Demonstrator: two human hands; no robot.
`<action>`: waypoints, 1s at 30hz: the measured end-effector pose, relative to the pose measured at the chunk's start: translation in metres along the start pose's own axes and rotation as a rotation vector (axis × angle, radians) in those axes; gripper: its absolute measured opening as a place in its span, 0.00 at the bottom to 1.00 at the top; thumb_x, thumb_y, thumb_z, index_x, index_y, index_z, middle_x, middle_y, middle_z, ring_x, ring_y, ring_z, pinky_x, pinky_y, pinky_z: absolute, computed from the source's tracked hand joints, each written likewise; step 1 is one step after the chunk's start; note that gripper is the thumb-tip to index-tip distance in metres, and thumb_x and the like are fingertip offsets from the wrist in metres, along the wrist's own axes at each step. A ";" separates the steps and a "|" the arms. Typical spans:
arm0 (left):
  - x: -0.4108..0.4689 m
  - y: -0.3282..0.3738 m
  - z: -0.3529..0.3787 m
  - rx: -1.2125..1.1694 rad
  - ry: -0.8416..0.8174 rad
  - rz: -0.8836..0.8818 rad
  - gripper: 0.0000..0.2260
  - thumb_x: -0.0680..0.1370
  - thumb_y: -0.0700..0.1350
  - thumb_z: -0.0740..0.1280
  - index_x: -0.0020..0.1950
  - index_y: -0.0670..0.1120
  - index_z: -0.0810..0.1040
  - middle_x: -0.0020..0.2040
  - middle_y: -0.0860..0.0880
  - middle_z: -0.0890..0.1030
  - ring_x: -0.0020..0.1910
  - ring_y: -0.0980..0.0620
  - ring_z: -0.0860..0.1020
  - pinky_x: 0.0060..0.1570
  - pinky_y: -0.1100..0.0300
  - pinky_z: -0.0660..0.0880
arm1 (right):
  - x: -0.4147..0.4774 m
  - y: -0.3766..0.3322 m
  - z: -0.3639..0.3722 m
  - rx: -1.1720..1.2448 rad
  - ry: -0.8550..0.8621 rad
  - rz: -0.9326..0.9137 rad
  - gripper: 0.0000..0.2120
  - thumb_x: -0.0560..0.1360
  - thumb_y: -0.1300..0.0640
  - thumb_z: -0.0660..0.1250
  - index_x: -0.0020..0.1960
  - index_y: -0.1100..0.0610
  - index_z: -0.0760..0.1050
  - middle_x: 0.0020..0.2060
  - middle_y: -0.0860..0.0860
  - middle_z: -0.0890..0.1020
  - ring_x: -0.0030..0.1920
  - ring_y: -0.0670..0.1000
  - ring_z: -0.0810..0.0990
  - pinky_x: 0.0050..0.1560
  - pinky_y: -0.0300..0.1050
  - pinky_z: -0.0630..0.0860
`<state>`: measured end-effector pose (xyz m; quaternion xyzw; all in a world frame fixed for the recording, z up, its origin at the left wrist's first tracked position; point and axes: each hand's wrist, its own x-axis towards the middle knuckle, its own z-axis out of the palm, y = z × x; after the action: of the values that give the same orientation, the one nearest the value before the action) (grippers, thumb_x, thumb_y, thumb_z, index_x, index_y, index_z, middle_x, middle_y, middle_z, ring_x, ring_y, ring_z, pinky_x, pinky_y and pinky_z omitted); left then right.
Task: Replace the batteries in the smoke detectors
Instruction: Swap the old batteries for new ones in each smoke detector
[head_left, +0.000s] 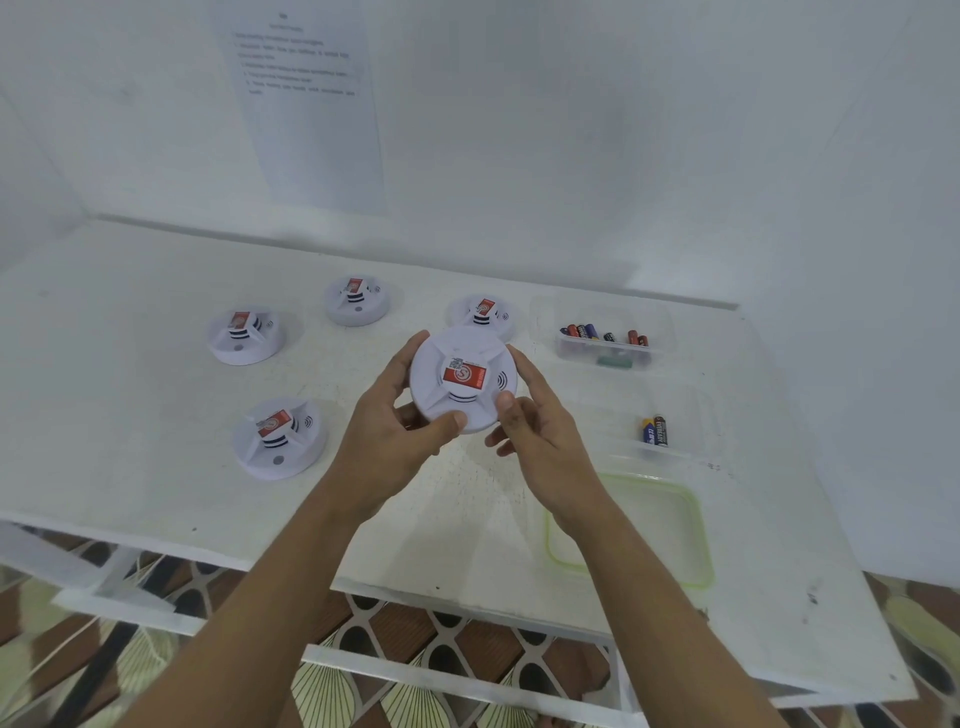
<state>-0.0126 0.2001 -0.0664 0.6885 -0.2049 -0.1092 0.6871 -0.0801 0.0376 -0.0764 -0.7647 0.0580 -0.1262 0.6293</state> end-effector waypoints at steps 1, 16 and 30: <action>0.000 0.000 -0.001 0.002 0.000 0.000 0.34 0.74 0.34 0.72 0.77 0.51 0.64 0.67 0.52 0.77 0.54 0.53 0.82 0.40 0.63 0.78 | 0.000 0.000 0.001 -0.004 -0.002 0.001 0.23 0.84 0.47 0.59 0.78 0.41 0.61 0.54 0.54 0.83 0.42 0.44 0.81 0.47 0.42 0.80; -0.013 -0.004 -0.037 0.188 -0.024 0.002 0.29 0.74 0.52 0.72 0.73 0.60 0.66 0.62 0.62 0.78 0.57 0.51 0.80 0.53 0.54 0.80 | 0.003 -0.006 0.019 -0.033 -0.059 0.021 0.23 0.83 0.47 0.58 0.78 0.41 0.62 0.54 0.50 0.83 0.45 0.45 0.82 0.51 0.45 0.81; -0.005 -0.034 -0.060 0.422 -0.010 0.028 0.33 0.76 0.49 0.72 0.77 0.54 0.62 0.70 0.53 0.73 0.55 0.53 0.80 0.44 0.73 0.76 | 0.007 0.011 0.041 -0.114 -0.086 0.132 0.25 0.84 0.53 0.61 0.77 0.37 0.59 0.59 0.50 0.81 0.51 0.50 0.83 0.53 0.42 0.82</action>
<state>0.0129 0.2556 -0.0988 0.8135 -0.2363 -0.0579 0.5282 -0.0622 0.0722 -0.0938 -0.7985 0.0884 -0.0481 0.5935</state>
